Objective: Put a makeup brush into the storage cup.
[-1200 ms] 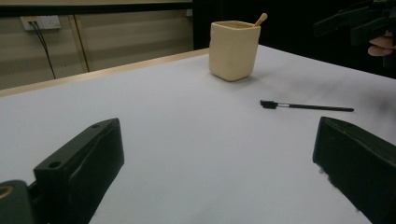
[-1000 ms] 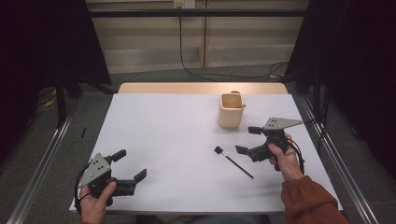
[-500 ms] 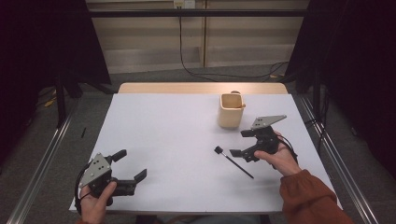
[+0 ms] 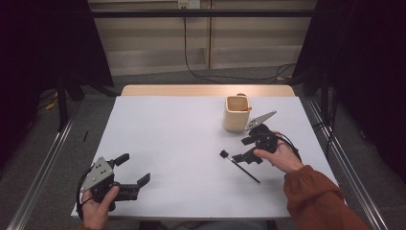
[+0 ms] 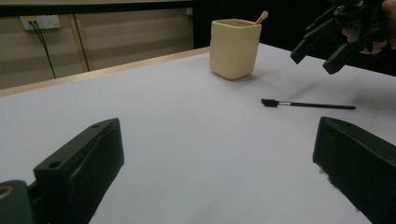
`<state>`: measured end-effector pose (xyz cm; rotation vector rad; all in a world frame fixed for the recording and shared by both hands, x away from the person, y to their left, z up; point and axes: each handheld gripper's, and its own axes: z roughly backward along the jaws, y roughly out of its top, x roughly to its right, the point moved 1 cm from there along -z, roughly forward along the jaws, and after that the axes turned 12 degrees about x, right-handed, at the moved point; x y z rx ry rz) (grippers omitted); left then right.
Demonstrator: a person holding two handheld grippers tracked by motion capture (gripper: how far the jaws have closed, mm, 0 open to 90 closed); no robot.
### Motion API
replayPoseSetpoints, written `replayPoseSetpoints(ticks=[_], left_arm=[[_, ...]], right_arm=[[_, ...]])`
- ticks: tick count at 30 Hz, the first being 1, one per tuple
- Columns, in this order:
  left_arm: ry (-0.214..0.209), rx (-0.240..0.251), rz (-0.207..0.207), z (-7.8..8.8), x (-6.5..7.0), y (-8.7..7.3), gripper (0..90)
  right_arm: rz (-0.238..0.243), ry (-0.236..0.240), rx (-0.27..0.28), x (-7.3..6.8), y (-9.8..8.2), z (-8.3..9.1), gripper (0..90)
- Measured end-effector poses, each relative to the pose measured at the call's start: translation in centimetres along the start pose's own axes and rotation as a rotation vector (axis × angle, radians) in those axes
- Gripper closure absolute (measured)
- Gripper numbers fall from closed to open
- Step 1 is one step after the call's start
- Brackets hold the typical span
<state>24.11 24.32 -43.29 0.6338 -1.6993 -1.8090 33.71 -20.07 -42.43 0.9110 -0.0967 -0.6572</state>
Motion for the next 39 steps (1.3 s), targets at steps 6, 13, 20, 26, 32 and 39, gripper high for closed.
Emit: replayPoseSetpoints(ticks=[6,13,20,26,32,39], left_arm=[[-0.003,-0.003,0.003,0.0,0.0,0.0,1.9],[-0.004,-0.004,0.002,-0.1,0.0,-0.1,1.9],[-0.002,-0.005,-0.001,0.0,0.0,0.0,2.0],[-0.002,-0.005,-0.001,0.0,0.0,0.0,2.0],[-0.003,-0.005,-0.005,0.0,0.0,0.0,2.0],[0.0,-0.006,-0.004,0.0,0.0,0.0,2.0]], right_arm=[[0.027,-0.008,-0.115,-0.1,0.2,-1.0,19.9],[0.053,0.018,-0.205,-0.3,0.3,-1.8,17.1],[0.06,0.025,-0.261,-0.1,0.7,-1.9,31.0],[0.046,0.046,-0.315,0.0,0.8,-2.5,44.9],[0.048,0.046,-0.366,-0.2,1.0,-3.1,52.8],[0.048,0.047,-0.431,-0.4,0.8,-4.0,60.6]])
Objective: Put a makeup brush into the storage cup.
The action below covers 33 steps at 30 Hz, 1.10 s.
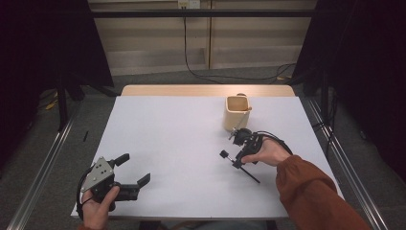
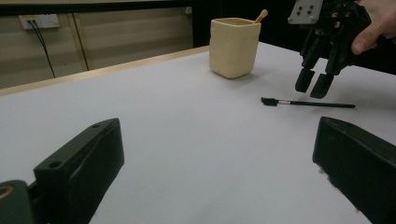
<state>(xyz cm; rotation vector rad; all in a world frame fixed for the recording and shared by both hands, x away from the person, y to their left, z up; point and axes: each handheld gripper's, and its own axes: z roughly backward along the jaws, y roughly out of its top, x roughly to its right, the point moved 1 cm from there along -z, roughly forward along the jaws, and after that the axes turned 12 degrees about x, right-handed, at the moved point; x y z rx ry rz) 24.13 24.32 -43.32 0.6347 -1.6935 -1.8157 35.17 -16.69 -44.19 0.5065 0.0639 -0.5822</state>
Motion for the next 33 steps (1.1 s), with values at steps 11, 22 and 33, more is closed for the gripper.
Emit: replayPoseSetpoints(ticks=[11,22,33], left_arm=[[-0.004,-0.001,-0.001,0.0,0.0,0.0,2.0],[-0.011,-0.002,0.0,-0.1,0.1,0.0,2.0],[-0.013,-0.003,0.004,-0.1,0.1,-0.1,2.0]], right_arm=[[-0.011,-0.044,-0.046,0.5,0.2,-1.1,67.6],[0.008,-0.092,-0.082,0.3,0.4,-2.2,72.8],[-0.011,-0.105,-0.093,0.5,0.5,-2.3,81.7]])
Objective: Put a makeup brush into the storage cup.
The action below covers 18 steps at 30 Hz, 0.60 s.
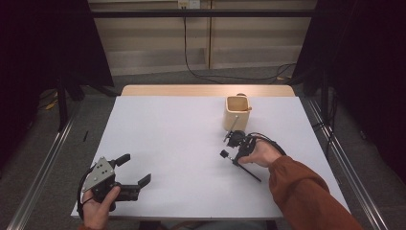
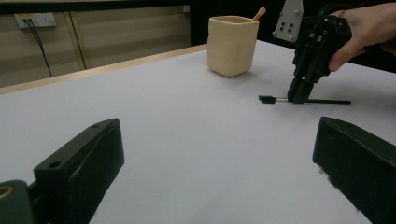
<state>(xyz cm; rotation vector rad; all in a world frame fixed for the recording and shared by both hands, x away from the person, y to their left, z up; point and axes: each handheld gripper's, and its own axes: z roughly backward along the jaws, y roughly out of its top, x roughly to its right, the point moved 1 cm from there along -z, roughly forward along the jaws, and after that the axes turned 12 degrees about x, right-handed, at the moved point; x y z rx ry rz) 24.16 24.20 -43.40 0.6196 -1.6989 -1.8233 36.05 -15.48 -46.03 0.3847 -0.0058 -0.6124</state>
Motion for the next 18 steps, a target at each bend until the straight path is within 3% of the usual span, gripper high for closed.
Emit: replayPoseSetpoints(ticks=[4,18], left_arm=[[0.001,0.001,-0.001,0.02,0.02,0.0,2.0],[0.007,-0.002,0.0,0.03,-0.08,-0.03,2.0]], right_arm=[[-0.005,-0.006,-0.004,0.08,0.06,-0.01,85.7],[-0.026,0.002,0.011,0.17,-0.12,0.22,85.9]])
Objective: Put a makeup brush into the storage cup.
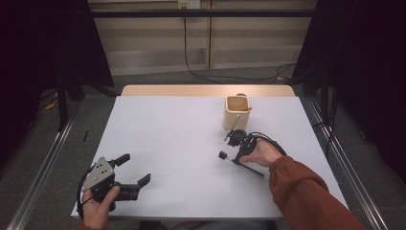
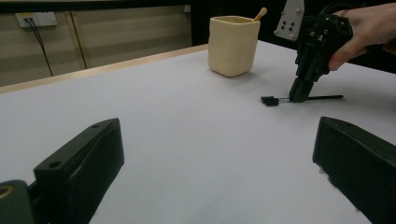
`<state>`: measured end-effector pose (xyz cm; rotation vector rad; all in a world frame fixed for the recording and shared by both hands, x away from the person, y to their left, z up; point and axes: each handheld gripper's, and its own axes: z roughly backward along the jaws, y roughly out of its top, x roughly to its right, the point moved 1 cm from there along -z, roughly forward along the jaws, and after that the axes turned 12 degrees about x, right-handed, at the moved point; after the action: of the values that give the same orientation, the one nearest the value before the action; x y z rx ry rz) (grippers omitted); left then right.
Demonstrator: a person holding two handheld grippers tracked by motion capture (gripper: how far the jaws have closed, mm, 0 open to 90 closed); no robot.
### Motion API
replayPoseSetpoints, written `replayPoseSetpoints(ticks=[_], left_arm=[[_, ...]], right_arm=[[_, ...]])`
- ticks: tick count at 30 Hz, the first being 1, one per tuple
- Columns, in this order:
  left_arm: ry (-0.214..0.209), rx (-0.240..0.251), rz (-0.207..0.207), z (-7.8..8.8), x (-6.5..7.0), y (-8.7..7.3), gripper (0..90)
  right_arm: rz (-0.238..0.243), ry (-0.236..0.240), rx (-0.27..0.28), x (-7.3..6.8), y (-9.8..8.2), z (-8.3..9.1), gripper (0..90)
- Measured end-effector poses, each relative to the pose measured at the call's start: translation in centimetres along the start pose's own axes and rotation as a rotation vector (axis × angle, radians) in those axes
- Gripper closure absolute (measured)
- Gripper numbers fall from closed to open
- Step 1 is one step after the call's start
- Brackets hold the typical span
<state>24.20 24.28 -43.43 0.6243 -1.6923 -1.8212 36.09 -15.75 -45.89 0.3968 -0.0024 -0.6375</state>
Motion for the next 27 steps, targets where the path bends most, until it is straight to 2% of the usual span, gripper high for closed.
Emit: replayPoseSetpoints(ticks=[4,12,19,27], left_arm=[[-0.003,0.001,0.0,0.0,0.0,0.0,2.0],[0.0,0.0,0.0,0.0,0.0,0.0,2.0],[-0.002,0.003,0.003,0.1,0.0,0.0,2.0],[-0.003,0.004,0.005,0.1,0.0,0.0,1.9]], right_arm=[[-0.002,0.012,0.01,0.0,-0.2,0.2,85.9],[-0.034,0.014,0.086,0.3,-0.6,1.8,85.9],[-0.043,0.002,0.183,0.5,-0.9,3.4,85.9],[-0.061,0.015,0.308,0.4,-1.6,4.8,85.8]])
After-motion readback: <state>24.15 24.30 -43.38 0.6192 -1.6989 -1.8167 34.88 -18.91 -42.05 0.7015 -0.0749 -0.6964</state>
